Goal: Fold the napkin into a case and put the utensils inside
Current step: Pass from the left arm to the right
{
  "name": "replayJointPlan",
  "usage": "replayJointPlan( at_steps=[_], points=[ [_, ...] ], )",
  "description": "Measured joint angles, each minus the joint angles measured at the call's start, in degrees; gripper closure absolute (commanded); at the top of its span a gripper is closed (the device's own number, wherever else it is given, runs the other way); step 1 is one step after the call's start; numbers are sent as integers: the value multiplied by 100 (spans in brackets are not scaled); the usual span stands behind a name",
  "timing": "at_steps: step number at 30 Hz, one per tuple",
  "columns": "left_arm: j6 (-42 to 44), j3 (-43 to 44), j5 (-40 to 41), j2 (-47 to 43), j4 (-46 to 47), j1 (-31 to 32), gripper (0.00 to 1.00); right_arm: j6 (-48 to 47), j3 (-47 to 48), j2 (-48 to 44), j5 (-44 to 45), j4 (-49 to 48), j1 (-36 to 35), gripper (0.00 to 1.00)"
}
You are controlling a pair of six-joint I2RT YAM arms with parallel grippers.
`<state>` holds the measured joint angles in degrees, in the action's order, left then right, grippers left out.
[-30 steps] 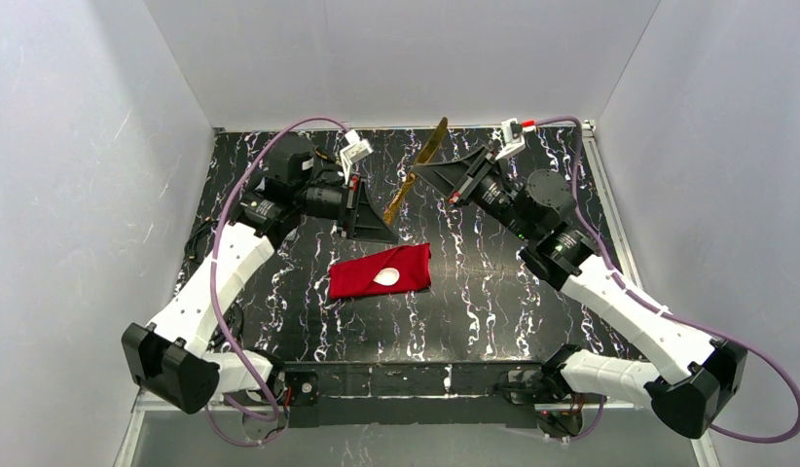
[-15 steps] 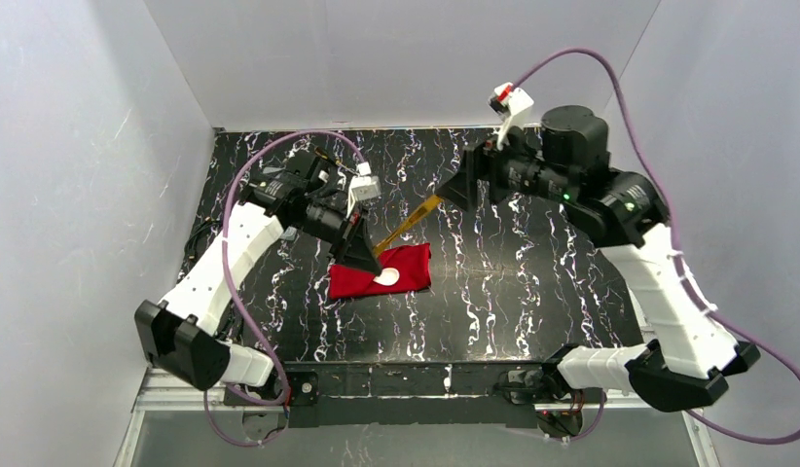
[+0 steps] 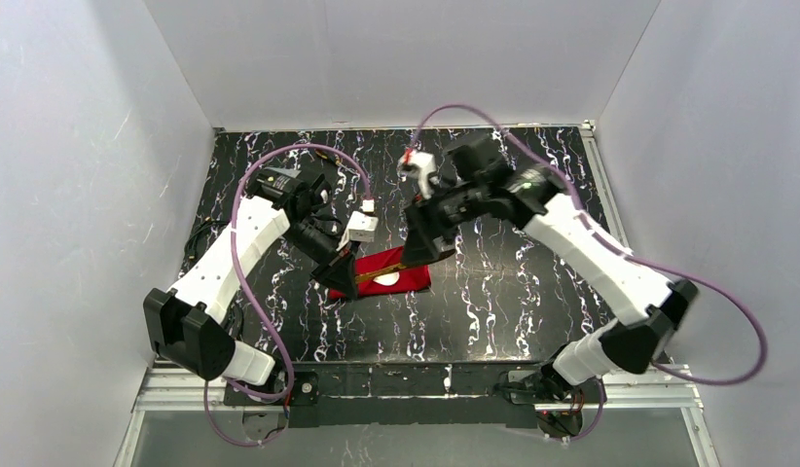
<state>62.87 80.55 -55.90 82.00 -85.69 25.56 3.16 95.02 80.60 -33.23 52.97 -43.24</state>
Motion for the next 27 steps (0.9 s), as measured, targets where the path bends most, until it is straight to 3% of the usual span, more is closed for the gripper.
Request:
replayJointPlan(
  at_steps=[3,8,16,24,26,27],
  points=[
    [15,39,63,46,2,0,100,7,-44,531,-81,-39,-501,26],
    [63,39,42,52,-2,11,100,-26,-42,608,-199,-105,-997,30],
    [31,35,26,42,0,-11,100,2,-201,490,-476,-365,-1003,56],
    [4,39,-138,11,-2,15,100,11,-721,61,-382,-579,-949,99],
    [-31,46,-223,2,-2,15,100,35,-852,-70,-343,-691,-922,99],
    [-52,59,-271,2,-2,15,82,55,-909,-133,-332,-752,-898,99]
  ],
)
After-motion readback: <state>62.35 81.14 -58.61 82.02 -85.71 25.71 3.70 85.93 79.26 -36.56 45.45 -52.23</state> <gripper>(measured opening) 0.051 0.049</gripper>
